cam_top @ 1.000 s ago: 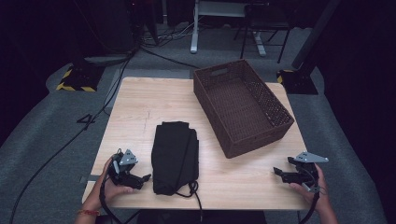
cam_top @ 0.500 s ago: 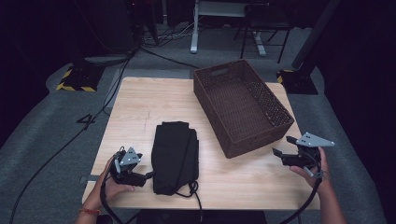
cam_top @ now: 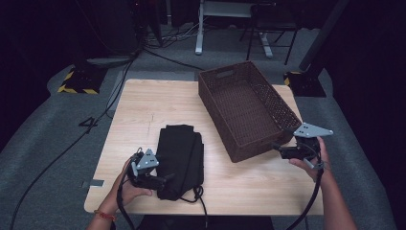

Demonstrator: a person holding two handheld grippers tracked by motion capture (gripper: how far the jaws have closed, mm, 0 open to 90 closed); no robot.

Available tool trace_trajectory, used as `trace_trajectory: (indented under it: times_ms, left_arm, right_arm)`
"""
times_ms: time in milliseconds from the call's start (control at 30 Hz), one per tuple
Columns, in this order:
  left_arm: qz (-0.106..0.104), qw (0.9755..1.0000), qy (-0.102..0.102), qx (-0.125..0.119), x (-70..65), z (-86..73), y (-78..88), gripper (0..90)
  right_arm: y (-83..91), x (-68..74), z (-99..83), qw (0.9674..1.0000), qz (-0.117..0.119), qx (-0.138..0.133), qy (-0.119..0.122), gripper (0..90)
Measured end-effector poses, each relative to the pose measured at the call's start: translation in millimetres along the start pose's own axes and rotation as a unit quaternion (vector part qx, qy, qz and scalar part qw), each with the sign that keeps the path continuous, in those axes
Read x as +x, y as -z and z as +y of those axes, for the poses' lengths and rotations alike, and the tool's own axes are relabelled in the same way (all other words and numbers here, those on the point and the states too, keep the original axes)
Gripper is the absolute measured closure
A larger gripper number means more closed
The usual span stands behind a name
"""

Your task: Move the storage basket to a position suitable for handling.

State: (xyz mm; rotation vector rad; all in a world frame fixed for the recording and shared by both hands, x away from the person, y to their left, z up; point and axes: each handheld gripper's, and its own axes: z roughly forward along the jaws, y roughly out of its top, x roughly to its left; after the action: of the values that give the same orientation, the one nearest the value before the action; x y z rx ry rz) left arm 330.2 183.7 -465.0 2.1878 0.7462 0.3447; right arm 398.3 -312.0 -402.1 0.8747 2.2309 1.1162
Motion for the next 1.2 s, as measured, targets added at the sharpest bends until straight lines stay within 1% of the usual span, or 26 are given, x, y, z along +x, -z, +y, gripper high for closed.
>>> trace_trajectory:
  times_ms: [67, 100, 200, 233, 267, 300, 333, 433, 500, 567, 633, 700, 767, 800, 833, 900, 967, 1000, 1033, 1100, 1133, 1167, 1200]
  left_arm:
    - [0.009, 0.9999, 0.003, 0.011, -1.0, 0.1, -8.4, 15.8]
    - [0.01, 0.9998, 0.003, 0.014, -0.9, -0.2, -10.5, 15.8]
    - [0.018, 0.9997, 0.005, 0.018, -0.5, -1.8, -16.5, 15.7]
    - [0.025, 0.9994, 0.008, 0.021, -0.6, -2.6, -18.6, 15.7]
    - [0.031, 0.9992, 0.007, 0.023, -0.4, -3.0, -19.4, 15.7]
    - [0.033, 0.9991, 0.009, 0.023, 0.5, -3.9, -20.2, 15.6]
    - [0.031, 0.9992, 0.015, 0.022, 1.1, -4.6, -20.7, 15.5]
    - [0.035, 0.9989, 0.015, 0.026, 3.5, -7.1, -24.2, 14.9]
    - [0.037, 0.9988, 0.019, 0.027, 4.2, -8.3, -26.8, 14.0]
    - [0.039, 0.9987, 0.017, 0.028, 5.8, -9.0, -28.2, 10.2]
    - [0.032, 0.9988, 0.027, 0.025, 7.5, -10.6, -29.7, 9.3]
    - [0.025, 0.9988, 0.033, 0.025, 9.3, -11.9, -30.4, 9.2]
    - [0.023, 0.9987, 0.037, 0.025, 10.8, -12.9, -30.9, 9.2]
    - [0.019, 0.9988, 0.04, 0.024, 11.1, -13.3, -31.2, 9.3]
    - [0.017, 0.9987, 0.044, 0.022, 11.3, -13.8, -31.5, 9.3]
    - [0.013, 0.9986, 0.046, 0.021, 11.9, -14.5, -31.8, 9.3]
    - [0.012, 0.9987, 0.046, 0.02, 12.3, -15.1, -31.9, 9.4]
    - [0.012, 0.9987, 0.046, 0.019, 12.3, -15.4, -32.0, 9.4]
    - [0.012, 0.9986, 0.047, 0.018, 12.2, -15.6, -32.1, 9.4]
    - [0.011, 0.9987, 0.045, 0.018, 12.7, -15.8, -32.0, 9.4]
    - [0.011, 0.9988, 0.045, 0.019, 12.9, -15.8, -32.1, 9.4]
    - [0.01, 0.9987, 0.047, 0.019, 13.0, -16.0, -32.2, 9.4]
    - [0.009, 0.9986, 0.048, 0.018, 13.1, -16.0, -32.3, 9.4]
  right_arm:
    - [-6.5, 2.5, 2.7, 0.9999, 0.01, 0.004, 0.003, 19.7]
    - [-8.2, 4.4, 4.1, 0.9999, 0.011, 0.004, 0.01, 19.8]
    - [-9.6, 6.1, 6.2, 0.9999, 0.009, 0.004, 0.014, 19.4]
    - [-9.8, 6.0, 6.6, 0.9999, 0.008, 0.004, 0.014, 19.6]
    - [-9.8, 5.6, 7.1, 0.9998, 0.009, 0.003, 0.015, 20.2]
    - [-10.0, 5.3, 7.6, 0.9998, 0.009, 0.002, 0.015, 21.3]
    - [-10.1, 4.7, 8.6, 0.9998, 0.008, 0.004, 0.018, 21.5]
    - [-13.2, 4.7, 11.0, 0.9997, 0.01, 0.009, 0.02, 21.4]
    - [-18.4, 5.6, 12.1, 0.9994, 0.015, 0.019, 0.024, 20.4]
    - [-24.9, 6.8, 13.0, 0.9991, 0.021, 0.027, 0.025, 17.6]
    - [-31.6, 8.2, 14.2, 0.9986, 0.028, 0.035, 0.027, 16.5]
    - [-38.7, 10.2, 15.0, 0.9977, 0.034, 0.048, 0.035, 15.4]
    - [-42.3, 10.8, 16.3, 0.9969, 0.058, 0.045, 0.031, 18.4]
    - [-44.7, 12.4, 16.8, 0.9959, 0.071, 0.045, 0.035, 20.2]
    - [-46.1, 14.3, 17.1, 0.9952, 0.077, 0.046, 0.039, 21.8]
    - [-48.5, 20.0, 18.2, 0.9943, 0.082, 0.047, 0.051, 31.3]
    - [-50.5, 24.0, 18.2, 0.9905, 0.117, 0.041, 0.06, 40.0]
    - [-50.9, 26.2, 18.0, 0.9892, 0.127, 0.035, 0.064, 46.2]
    - [-51.0, 27.9, 18.2, 0.9885, 0.131, 0.031, 0.069, 49.4]
    - [-51.4, 31.4, 19.0, 0.9856, 0.151, 0.023, 0.073, 56.1]
    - [-51.7, 33.7, 19.1, 0.9836, 0.163, 0.017, 0.076, 60.1]
    - [-52.1, 35.1, 19.1, 0.9823, 0.171, 0.013, 0.076, 63.4]
    - [-52.8, 37.6, 19.7, 0.9795, 0.187, 0.009, 0.074, 66.7]
